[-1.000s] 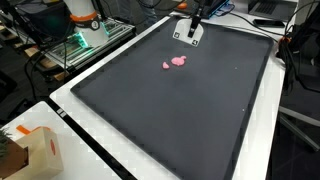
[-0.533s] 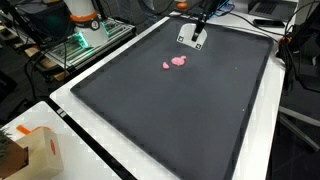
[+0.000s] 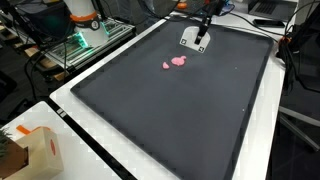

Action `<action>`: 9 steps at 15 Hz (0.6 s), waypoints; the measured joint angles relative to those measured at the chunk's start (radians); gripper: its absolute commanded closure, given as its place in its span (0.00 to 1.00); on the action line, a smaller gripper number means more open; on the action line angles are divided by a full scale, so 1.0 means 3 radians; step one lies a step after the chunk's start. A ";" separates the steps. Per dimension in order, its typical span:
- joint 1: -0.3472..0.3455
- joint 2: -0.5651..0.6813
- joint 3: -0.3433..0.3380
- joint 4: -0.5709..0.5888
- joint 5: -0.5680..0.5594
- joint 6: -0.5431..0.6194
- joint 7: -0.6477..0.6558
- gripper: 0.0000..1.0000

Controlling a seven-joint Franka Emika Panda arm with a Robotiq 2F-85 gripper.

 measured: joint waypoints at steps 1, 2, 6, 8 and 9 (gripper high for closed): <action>-0.0012 0.0010 -0.0009 0.0021 0.0044 0.0000 -0.0018 0.99; -0.0028 0.0016 -0.0019 0.0040 0.0095 0.0000 -0.0035 0.99; -0.0123 0.0023 -0.0051 0.0101 0.0346 0.0000 -0.0108 0.99; -0.0184 0.0025 -0.0068 0.0116 0.0468 -0.0001 -0.0115 0.99; -0.0216 0.0026 -0.0080 0.0124 0.0532 -0.0001 -0.0117 0.99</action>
